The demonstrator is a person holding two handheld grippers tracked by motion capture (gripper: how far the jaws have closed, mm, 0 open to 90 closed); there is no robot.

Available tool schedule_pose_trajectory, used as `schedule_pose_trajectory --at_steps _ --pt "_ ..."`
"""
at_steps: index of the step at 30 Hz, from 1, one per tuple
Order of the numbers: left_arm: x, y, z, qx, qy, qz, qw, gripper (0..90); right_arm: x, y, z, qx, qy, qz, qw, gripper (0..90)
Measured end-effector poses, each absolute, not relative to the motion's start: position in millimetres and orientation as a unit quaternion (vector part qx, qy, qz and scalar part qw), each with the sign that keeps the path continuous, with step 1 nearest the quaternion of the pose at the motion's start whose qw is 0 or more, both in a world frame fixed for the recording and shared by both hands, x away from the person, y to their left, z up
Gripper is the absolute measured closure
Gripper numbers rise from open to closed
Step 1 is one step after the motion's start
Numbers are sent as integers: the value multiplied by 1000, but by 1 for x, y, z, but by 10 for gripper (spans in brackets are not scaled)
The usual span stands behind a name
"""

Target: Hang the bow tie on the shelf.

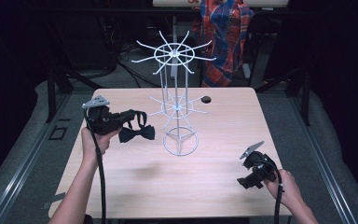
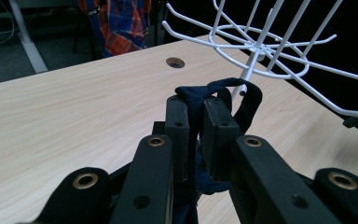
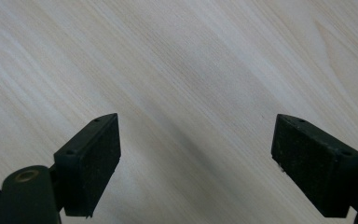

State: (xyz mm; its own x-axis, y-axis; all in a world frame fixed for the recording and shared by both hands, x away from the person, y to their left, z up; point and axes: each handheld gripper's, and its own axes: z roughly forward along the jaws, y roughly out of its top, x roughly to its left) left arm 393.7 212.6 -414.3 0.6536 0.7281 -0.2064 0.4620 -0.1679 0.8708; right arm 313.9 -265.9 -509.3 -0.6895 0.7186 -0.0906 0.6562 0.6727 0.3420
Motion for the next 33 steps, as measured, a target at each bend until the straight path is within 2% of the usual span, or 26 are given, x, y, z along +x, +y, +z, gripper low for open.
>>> schedule_pose_trajectory --at_steps 17,33 --pt "407 182 -431 780 377 107 488 817 314 -265 -513 383 906 146 105 154" --pt "405 159 -454 773 371 92 506 816 316 -263 -515 379 910 135 102 154"
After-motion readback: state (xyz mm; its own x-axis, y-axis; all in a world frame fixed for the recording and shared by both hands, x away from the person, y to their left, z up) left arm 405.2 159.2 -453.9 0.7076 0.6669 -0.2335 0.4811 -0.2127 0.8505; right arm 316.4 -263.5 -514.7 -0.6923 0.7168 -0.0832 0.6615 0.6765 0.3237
